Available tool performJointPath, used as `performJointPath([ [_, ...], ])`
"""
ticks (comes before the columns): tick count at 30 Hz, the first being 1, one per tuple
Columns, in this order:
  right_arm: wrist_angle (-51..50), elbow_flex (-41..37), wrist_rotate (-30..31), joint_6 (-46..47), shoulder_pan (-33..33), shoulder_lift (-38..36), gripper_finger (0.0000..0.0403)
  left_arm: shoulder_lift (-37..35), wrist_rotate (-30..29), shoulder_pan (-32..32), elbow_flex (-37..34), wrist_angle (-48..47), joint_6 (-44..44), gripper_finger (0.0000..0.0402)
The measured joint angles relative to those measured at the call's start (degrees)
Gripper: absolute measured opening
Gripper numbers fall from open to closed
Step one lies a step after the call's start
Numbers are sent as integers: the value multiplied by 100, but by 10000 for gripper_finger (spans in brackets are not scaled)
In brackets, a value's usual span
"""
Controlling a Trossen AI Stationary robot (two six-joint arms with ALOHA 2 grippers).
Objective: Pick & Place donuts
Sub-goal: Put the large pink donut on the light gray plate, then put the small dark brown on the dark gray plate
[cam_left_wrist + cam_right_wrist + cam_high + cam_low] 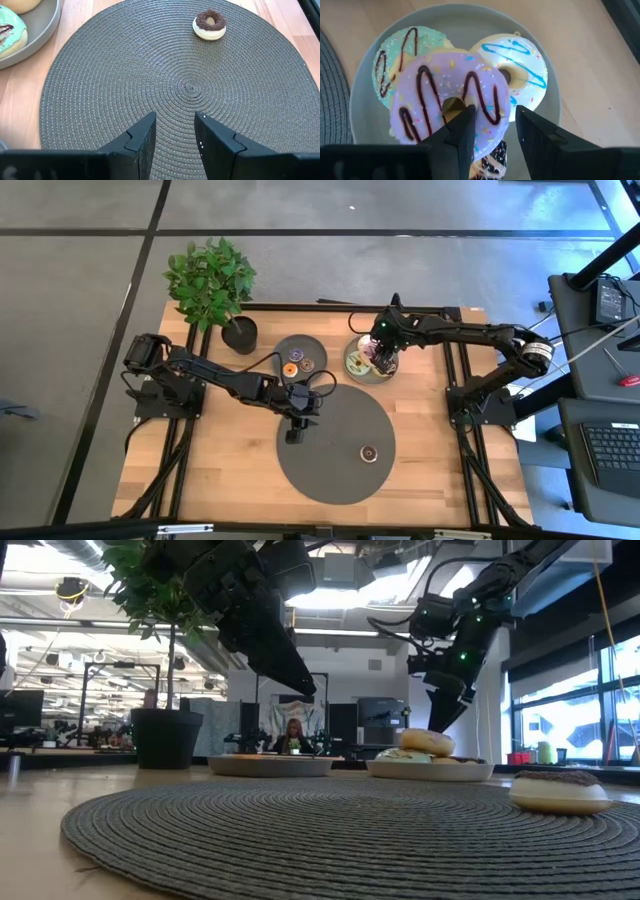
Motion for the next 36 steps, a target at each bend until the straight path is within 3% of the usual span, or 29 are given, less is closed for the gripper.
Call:
performJointPath([
  [13,-193,51,282,298,401,-1409,142,2,-1,5,0,247,0,128],
  [20,81,-329,246,850,1827,-2568,142,2,9,-33,0,924,64,128],
  [24,644,-785,870,1219,2935,-2934,142,46,42,-41,0,1511,343,128],
  [28,1091,-1112,1832,1286,3725,-2975,142,421,403,-17,4,2699,477,128],
  [31,1125,-1142,2430,1342,4026,-2971,142,875,692,11,15,3529,542,128],
  [36,1289,-1142,2612,1333,4144,-2980,142,1734,732,42,552,3604,773,128],
])
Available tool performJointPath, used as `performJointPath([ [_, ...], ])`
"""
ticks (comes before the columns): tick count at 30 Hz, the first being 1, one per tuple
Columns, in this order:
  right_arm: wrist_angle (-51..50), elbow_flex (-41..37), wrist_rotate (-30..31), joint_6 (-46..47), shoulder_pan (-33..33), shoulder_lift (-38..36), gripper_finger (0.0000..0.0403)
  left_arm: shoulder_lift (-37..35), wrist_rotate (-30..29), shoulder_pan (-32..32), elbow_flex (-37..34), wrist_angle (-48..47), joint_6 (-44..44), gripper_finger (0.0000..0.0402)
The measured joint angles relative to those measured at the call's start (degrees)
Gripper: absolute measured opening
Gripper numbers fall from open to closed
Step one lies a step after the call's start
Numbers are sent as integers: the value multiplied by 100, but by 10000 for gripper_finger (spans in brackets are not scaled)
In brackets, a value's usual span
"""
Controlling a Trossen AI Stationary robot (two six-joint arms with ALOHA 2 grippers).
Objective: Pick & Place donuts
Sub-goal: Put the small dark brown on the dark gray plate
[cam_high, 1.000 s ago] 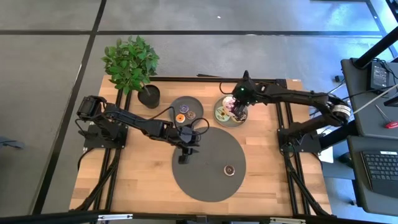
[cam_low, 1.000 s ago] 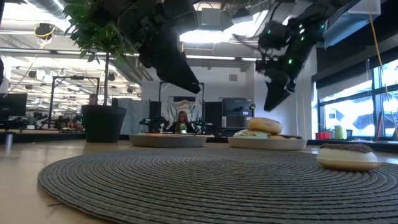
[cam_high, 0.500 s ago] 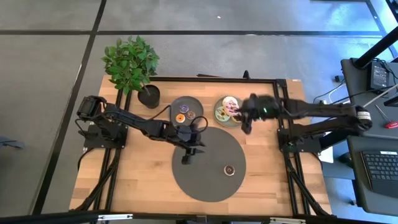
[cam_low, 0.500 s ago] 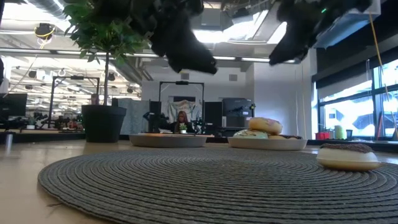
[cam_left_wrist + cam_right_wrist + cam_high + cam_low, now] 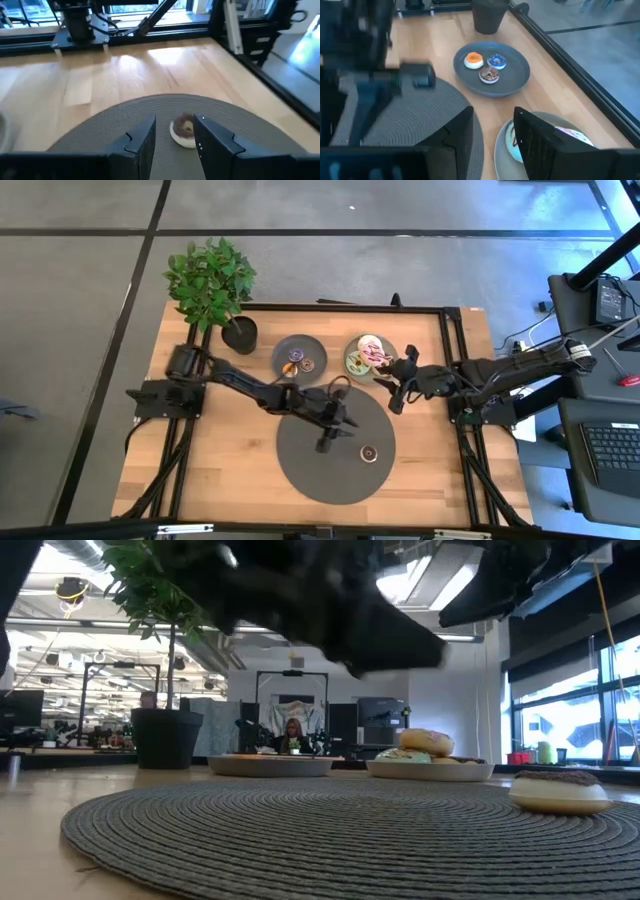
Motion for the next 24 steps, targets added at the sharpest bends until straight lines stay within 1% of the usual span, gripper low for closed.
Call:
performJointPath([
  [3,-2,0,-1,1,-2,2,142,545,-2,2,499,-118,-10,128],
  [5,-16,0,-2,4,-2,2,142,836,1,1,903,-486,-14,128],
  [10,-41,0,-4,0,-2,2,142,1278,39,-60,1771,-1815,-173,127],
  [13,-55,0,-4,-7,-7,2,142,1371,-73,-144,2095,-2065,-179,129],
  [18,-79,0,-17,2,-9,2,142,1400,-570,-212,2178,-2157,-510,129],
  [22,-83,0,-20,4,-9,2,142,1413,-591,-222,2184,-2007,-678,128],
  [24,-85,0,-20,4,-9,2,142,1516,-590,-248,2200,-1788,-802,128],
])
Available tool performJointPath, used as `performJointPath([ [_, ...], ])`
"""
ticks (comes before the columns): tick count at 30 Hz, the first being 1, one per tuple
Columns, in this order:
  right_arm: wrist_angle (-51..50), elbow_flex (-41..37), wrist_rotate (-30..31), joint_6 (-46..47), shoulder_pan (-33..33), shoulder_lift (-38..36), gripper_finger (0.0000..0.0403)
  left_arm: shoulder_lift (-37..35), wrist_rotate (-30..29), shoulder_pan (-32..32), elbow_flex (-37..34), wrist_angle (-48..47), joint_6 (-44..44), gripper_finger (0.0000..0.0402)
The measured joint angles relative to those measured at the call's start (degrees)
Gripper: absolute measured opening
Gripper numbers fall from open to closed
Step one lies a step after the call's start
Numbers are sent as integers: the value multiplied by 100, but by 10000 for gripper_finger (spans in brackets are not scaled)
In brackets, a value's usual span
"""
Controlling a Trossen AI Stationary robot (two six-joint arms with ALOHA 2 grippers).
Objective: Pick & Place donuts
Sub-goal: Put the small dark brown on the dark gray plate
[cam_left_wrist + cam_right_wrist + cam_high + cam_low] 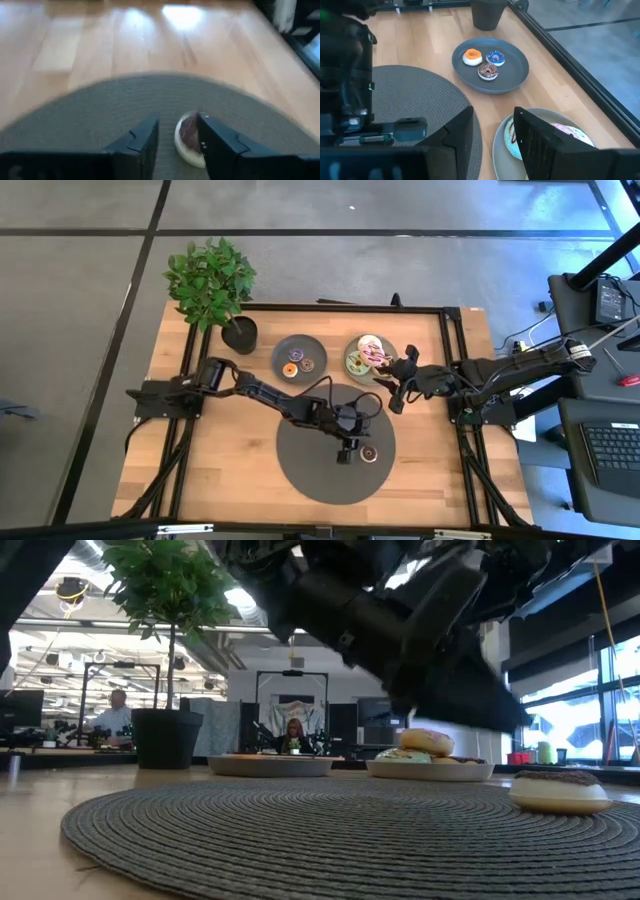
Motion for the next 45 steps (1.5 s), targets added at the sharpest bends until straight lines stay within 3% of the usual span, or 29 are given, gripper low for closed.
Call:
performJointPath([
  [16,-353,0,2,304,-7,4,142,527,56,-180,101,465,-334,129],
  [37,-516,0,-46,318,-7,4,142,532,17,-161,101,147,-896,127],
  [45,-517,0,-46,309,-7,4,142,532,17,-160,101,156,-694,97],
])
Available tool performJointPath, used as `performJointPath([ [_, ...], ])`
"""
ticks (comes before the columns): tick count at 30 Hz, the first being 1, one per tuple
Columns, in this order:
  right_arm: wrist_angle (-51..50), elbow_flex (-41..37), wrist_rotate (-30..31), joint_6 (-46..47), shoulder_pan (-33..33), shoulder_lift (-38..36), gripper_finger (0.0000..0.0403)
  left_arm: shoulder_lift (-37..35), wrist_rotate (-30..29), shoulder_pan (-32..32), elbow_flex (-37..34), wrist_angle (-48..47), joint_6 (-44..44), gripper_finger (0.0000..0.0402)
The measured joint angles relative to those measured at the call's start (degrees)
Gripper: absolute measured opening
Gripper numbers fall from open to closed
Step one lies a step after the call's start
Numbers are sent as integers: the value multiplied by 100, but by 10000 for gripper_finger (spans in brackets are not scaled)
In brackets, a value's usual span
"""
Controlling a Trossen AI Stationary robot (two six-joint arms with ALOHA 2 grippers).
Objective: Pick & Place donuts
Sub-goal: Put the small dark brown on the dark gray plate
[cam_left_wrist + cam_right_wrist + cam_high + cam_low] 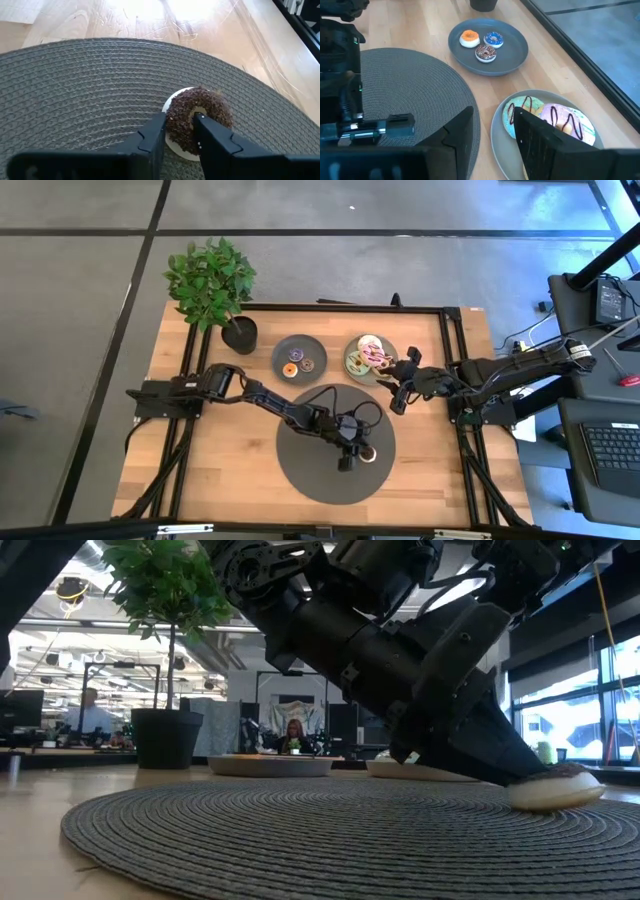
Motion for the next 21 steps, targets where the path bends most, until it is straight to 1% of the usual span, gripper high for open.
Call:
performJointPath([
  [5,-1,0,2,-1,0,0,142,0,16,35,0,0,10,49],
  [9,-1,0,2,-3,0,0,142,-29,240,101,-2,-25,15,11],
  [13,-43,0,2,-3,0,0,142,-265,725,250,-7,-210,132,10],
  [15,-45,0,2,-3,0,0,142,-486,799,330,-7,-507,311,11],
  [18,-45,0,2,-3,0,0,142,-861,692,457,-4,-1234,740,8],
  [21,-53,0,3,1,0,0,142,-1295,359,602,-14,-2196,1021,7],
])
